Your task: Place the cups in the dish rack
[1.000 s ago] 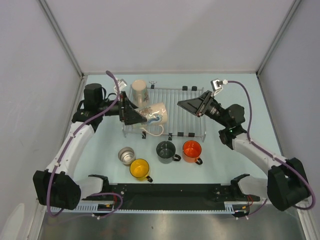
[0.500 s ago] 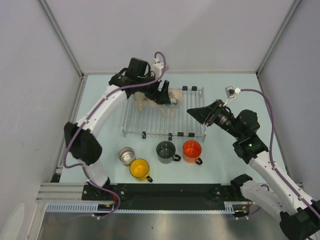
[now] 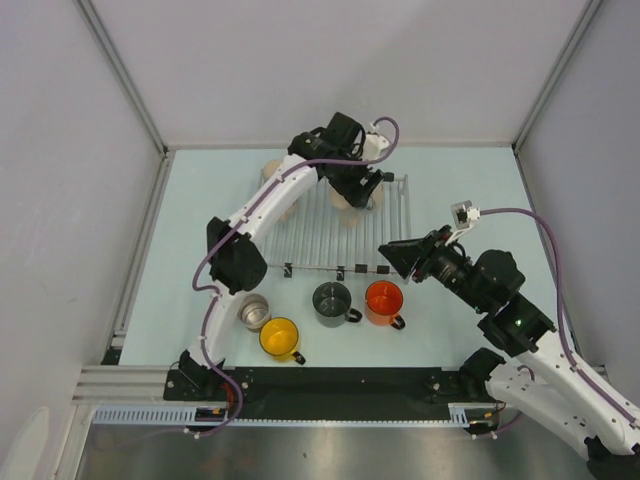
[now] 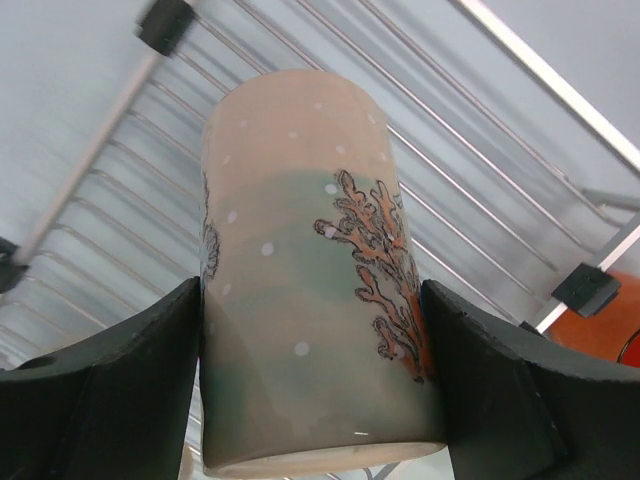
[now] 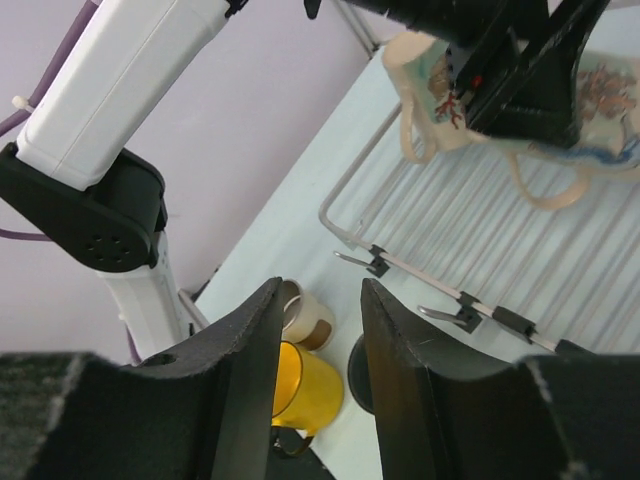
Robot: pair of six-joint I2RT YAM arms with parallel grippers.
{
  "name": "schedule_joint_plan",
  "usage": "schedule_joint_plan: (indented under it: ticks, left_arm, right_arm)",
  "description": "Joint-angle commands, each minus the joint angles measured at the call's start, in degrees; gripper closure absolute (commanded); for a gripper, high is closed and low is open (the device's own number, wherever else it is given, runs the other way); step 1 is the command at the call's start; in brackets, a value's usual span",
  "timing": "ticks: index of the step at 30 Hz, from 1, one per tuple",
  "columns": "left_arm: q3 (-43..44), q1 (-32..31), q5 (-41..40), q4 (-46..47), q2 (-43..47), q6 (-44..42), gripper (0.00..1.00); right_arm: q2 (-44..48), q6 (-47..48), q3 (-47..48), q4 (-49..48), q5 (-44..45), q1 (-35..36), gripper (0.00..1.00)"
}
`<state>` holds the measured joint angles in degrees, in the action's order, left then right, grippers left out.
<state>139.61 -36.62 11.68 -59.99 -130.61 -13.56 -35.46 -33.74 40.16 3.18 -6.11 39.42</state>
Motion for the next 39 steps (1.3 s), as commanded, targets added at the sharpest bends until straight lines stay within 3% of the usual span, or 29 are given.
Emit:
schedule_joint_plan:
  ticks: [1, 11, 14, 15, 16, 27, 36, 39]
  left_arm:
    - [1.9, -1.35, -2.1, 0.22, 0.53, -4.01, 1.0]
    - [0.05, -1.61, -1.05, 0.22, -1.14, -6.74, 1.0]
    - [-1.53, -1.7, -1.22, 0.48, -1.49, -7.35, 0.39]
    - [-2.14, -1.61, -1.83, 1.53, -1.23, -6.92, 0.09]
    - [-3.72, -1.7, -2.01, 2.24, -0.97, -6.66, 0.0]
    - [-8.65, -1.79, -1.4, 9.53, 4.48, -3.49, 0.0]
    - [-16.12, -1.35, -0.52, 15.07, 11.86, -1.56, 0.0]
    - [-21.81, 0.14, 3.07, 16.13, 16.86, 0.2, 0.0]
  right_arm:
    - [0.66, 3.06, -2.1, 0.25, 4.26, 0.4, 0.57]
    - [-0.22, 3.06, -4.74, -2.47, 4.0, 0.39, 0.58]
    - [0.04, 3.06, -4.92, -2.48, 4.18, 0.4, 0.58]
    - [-0.04, 3.15, -5.27, -2.56, 4.0, 0.4, 0.59]
    - [0.13, 3.24, -5.36, -2.74, 4.09, 0.4, 0.59]
    - [-0.57, 3.68, -6.85, -2.74, 2.68, 0.4, 0.59]
    - [-1.1, 4.81, -7.12, -2.65, 3.65, 0.22, 0.59]
    - [-1.97, 5.61, -6.94, -2.3, 5.75, 0.4, 0.58]
